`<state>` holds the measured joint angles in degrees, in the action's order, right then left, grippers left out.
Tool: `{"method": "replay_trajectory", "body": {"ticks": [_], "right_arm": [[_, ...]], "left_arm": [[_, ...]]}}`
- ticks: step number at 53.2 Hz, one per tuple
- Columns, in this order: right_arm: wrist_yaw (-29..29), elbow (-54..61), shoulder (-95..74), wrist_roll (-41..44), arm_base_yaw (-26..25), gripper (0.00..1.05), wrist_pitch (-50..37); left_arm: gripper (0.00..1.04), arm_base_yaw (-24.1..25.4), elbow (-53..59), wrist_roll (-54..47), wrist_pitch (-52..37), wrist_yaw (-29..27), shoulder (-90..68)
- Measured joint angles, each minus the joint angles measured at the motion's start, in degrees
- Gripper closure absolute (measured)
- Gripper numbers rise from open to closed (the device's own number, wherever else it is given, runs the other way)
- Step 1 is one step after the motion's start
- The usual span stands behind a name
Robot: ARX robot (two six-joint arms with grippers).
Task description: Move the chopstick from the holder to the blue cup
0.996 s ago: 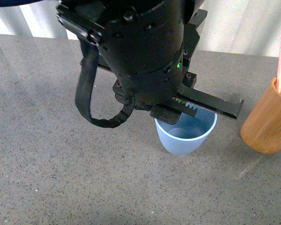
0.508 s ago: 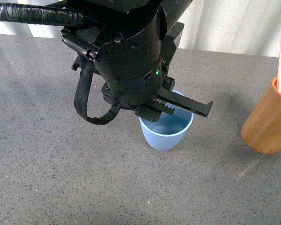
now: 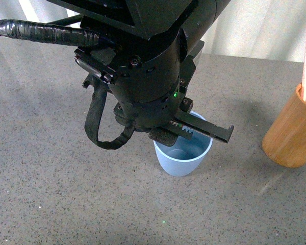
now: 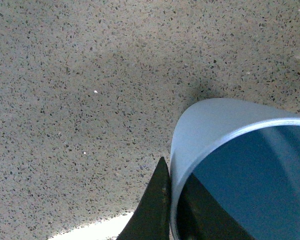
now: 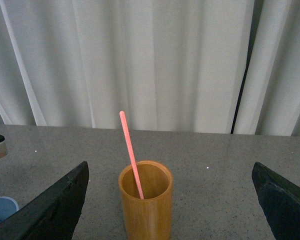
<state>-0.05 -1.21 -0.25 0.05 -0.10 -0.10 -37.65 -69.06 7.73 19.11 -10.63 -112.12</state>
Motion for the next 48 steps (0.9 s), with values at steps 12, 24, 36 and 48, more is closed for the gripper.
{"method": "replay_trajectory", "body": {"ticks": [12, 24, 36, 48], "right_arm": [[0.0, 0.0, 0.0, 0.0, 0.0, 0.1, 0.0], [0.0, 0.0, 0.0, 0.0, 0.0, 0.1, 0.0], [0.0, 0.0, 0.0, 0.0, 0.0, 0.1, 0.0], [0.0, 0.0, 0.0, 0.0, 0.0, 0.1, 0.0]], "left_arm": [[0.72, 0.4, -0.7, 1.8, 0.1, 0.8, 0.0], [0.4, 1.9, -2.0, 2.1, 0.8, 1.6, 2.0], [0.09, 4.6, -1.4, 2.0, -0.1, 1.8, 7.8], [0.07, 11.3, 14.1, 0.3, -20.9, -2.4, 27.5]]}}
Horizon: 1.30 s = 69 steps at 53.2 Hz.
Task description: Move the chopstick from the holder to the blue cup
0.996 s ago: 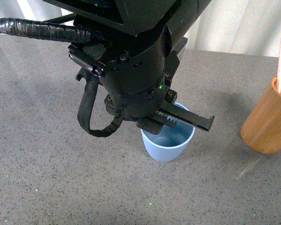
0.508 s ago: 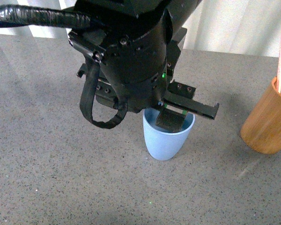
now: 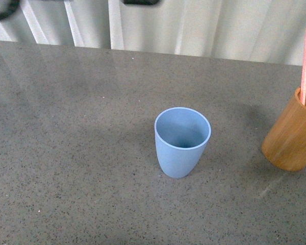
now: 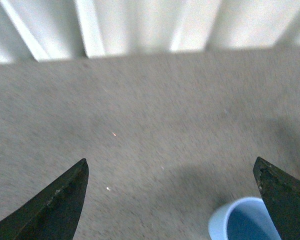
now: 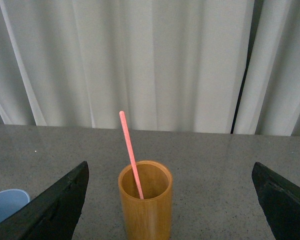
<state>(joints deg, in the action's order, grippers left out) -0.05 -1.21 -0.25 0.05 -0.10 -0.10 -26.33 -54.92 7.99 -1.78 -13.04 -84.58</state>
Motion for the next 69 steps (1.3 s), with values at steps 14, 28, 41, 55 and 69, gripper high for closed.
{"method": "replay_trajectory", "body": {"ticks": [14, 28, 41, 55, 69], "right_arm": [[0.0, 0.0, 0.0, 0.0, 0.0, 0.1, 0.0], [0.0, 0.0, 0.0, 0.0, 0.0, 0.1, 0.0], [0.0, 0.0, 0.0, 0.0, 0.0, 0.1, 0.0], [0.0, 0.0, 0.0, 0.0, 0.0, 0.1, 0.0], [0.0, 0.0, 0.0, 0.0, 0.0, 0.1, 0.0]], "left_arm": [[0.11, 3.2, 11.0, -1.8, -11.3, -4.2, 10.0], [0.61, 9.9, 32.2, -7.0, -40.6, -2.8, 19.9], [1.01, 14.7, 40.9, -7.5, -40.7, 2.0, 27.4], [1.01, 18.8, 46.8, -7.7, -38.3, 5.6, 35.9], [1.01, 24.2, 50.6, -7.7, -33.1, 12.2, 44.9]]}}
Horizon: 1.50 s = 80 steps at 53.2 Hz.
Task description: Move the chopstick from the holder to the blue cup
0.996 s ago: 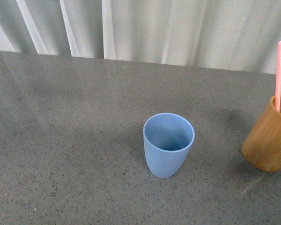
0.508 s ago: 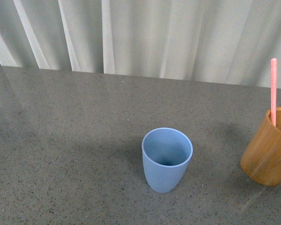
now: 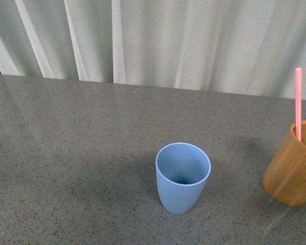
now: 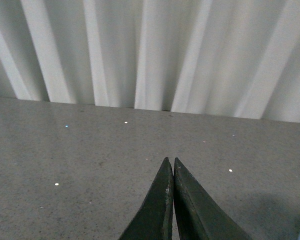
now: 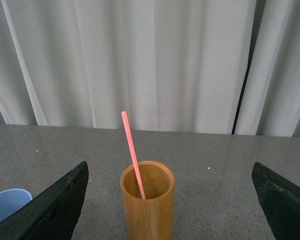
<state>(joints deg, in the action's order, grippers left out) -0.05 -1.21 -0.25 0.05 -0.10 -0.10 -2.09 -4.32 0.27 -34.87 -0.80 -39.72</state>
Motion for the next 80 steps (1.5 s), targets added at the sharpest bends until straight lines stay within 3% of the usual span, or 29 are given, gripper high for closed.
{"method": "replay_trajectory", "body": {"ticks": [17, 42, 61, 68, 80], "right_arm": [[0.0, 0.0, 0.0, 0.0, 0.0, 0.1, 0.0], [0.0, 0.0, 0.0, 0.0, 0.0, 0.1, 0.0], [0.0, 0.0, 0.0, 0.0, 0.0, 0.1, 0.0], [0.0, 0.0, 0.0, 0.0, 0.0, 0.1, 0.0], [0.0, 0.0, 0.0, 0.0, 0.0, 0.1, 0.0]], "left_arm": [[1.01, 2.0, 3.2, 0.0, 3.1, 0.8, 7.6], [1.01, 2.0, 3.3, 0.0, 18.8, 0.8, 23.9], [1.01, 2.0, 3.3, 0.0, 24.6, 0.8, 29.7], [1.01, 2.0, 3.3, 0.0, 34.2, 0.8, 37.5], [1.01, 2.0, 3.3, 0.0, 34.8, 0.8, 39.5]]}}
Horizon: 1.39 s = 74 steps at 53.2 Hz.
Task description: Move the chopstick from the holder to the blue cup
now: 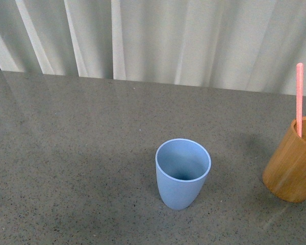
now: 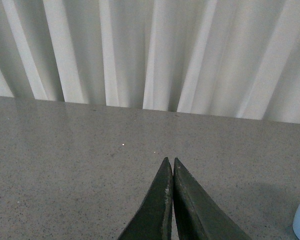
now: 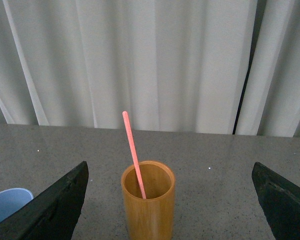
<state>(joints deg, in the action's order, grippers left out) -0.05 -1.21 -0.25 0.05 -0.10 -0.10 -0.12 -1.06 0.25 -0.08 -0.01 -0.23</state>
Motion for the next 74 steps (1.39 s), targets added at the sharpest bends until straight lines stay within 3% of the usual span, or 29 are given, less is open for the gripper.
{"method": "replay_trajectory", "body": {"ticks": [4, 7, 19, 22, 25, 29, 33, 42, 52, 74], "right_arm": [[0.0, 0.0, 0.0, 0.0, 0.0, 0.1, 0.0], [0.0, 0.0, 0.0, 0.0, 0.0, 0.1, 0.0], [0.0, 0.0, 0.0, 0.0, 0.0, 0.1, 0.0], [6.7, -4.2, -5.8, -3.2, 1.8, 0.1, 10.6], [8.7, -7.1, -13.1, -5.1, 2.2, 0.1, 16.6], [8.7, -7.5, -20.7, -4.8, 1.9, 0.1, 14.3], [5.9, -7.6, -28.7, -4.3, 0.9, 0.1, 6.6], [3.4, -9.5, -47.4, -2.2, 0.6, 0.1, -13.1], [3.7, -15.3, -67.1, 0.3, 5.7, 0.1, -28.5], [4.5, -28.2, -87.3, 1.2, 8.1, 0.1, -36.6]], "left_arm": [[1.01, 0.0, 0.0, 0.0, 0.0, 0.0, 0.0], [0.93, 0.0, 0.0, 0.0, 0.0, 0.0, 0.0], [0.48, 0.0, 0.0, 0.0, 0.0, 0.0, 0.0], [0.37, 0.0, 0.0, 0.0, 0.0, 0.0, 0.0], [0.28, 0.0, 0.0, 0.0, 0.0, 0.0, 0.0], [0.18, 0.0, 0.0, 0.0, 0.0, 0.0, 0.1], [0.06, 0.0, 0.0, 0.0, 0.0, 0.0, 0.0], [0.07, 0.0, 0.0, 0.0, 0.0, 0.0, 0.0], [0.07, 0.0, 0.0, 0.0, 0.0, 0.0, 0.0], [0.07, 0.0, 0.0, 0.0, 0.0, 0.0, 0.0]]}}
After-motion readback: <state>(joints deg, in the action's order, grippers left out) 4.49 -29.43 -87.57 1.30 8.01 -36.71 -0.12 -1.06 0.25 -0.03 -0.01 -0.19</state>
